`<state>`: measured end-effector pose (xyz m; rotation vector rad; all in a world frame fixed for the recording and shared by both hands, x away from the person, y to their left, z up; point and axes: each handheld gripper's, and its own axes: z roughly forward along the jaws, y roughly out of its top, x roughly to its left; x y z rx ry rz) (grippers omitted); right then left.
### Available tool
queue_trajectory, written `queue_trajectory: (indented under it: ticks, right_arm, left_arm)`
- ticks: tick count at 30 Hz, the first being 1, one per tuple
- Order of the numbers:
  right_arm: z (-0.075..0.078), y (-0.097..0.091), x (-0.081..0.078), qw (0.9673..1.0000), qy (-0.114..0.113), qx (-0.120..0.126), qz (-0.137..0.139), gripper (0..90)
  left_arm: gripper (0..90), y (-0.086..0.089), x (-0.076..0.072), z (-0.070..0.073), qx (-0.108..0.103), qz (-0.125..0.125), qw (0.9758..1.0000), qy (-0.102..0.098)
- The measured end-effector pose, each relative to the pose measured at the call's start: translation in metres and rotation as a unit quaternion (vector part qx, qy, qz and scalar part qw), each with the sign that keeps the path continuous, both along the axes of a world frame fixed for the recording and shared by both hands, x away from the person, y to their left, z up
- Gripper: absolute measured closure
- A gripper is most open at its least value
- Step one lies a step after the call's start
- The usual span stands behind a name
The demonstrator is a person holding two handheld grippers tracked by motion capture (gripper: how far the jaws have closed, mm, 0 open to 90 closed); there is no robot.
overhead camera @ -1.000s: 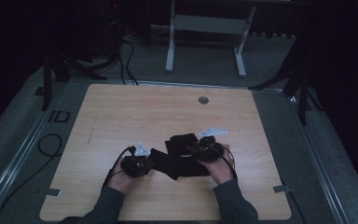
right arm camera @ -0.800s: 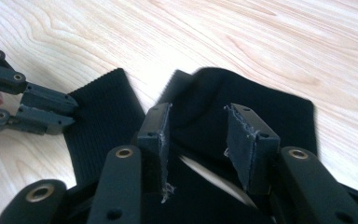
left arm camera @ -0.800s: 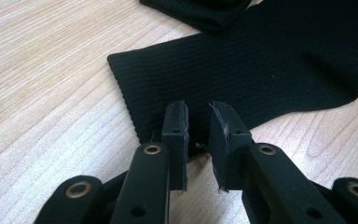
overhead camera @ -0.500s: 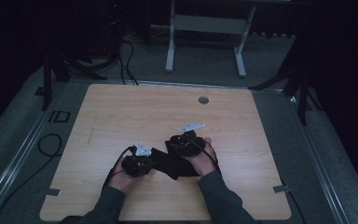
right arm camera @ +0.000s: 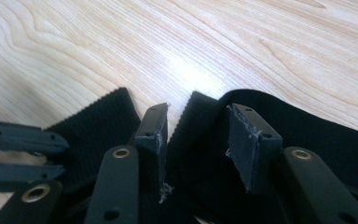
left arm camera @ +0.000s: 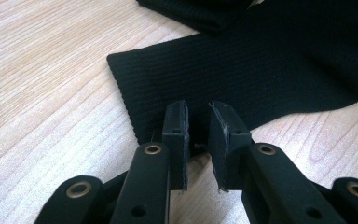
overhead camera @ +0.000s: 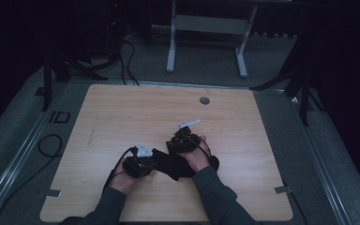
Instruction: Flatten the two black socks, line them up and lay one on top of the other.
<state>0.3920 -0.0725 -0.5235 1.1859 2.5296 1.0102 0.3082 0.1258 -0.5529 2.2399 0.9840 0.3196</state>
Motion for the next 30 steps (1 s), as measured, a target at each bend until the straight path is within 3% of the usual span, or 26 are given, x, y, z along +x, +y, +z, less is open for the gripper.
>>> queue_trajectory:
  ticks: [6, 11, 16, 17, 24, 30]
  right_arm:
    - [0.003, -0.002, 0.006, 0.9998, 0.012, 0.011, -0.008, 58.2]
    - [-0.005, 0.009, 0.008, 0.9992, 0.038, -0.009, -0.007, 58.2]
    - [-0.011, 0.008, 0.014, 0.9978, 0.062, -0.003, -0.023, 84.6]
    - [-0.010, 0.007, 0.014, 0.9978, 0.062, -0.002, -0.025, 87.7]
    - [0.004, -0.004, 0.008, 0.9975, 0.054, 0.038, -0.026, 88.4]
    - [0.028, -0.024, -0.005, 0.9965, 0.018, 0.073, -0.035, 88.4]
  left_arm:
    - [77.5, 0.000, 0.000, 0.000, -0.001, 0.000, 1.0000, 0.000]
    - [77.4, 0.000, 0.000, 0.000, 0.000, 0.000, 1.0000, 0.001]
    - [77.4, 0.000, 0.000, 0.000, -0.001, -0.001, 1.0000, 0.000]
    - [77.4, 0.000, 0.000, 0.000, -0.001, -0.001, 1.0000, 0.000]
    - [77.5, -0.001, -0.001, 0.000, 0.000, -0.001, 1.0000, -0.001]
    - [77.8, -0.001, -0.001, 0.000, -0.001, 0.000, 1.0000, -0.001]
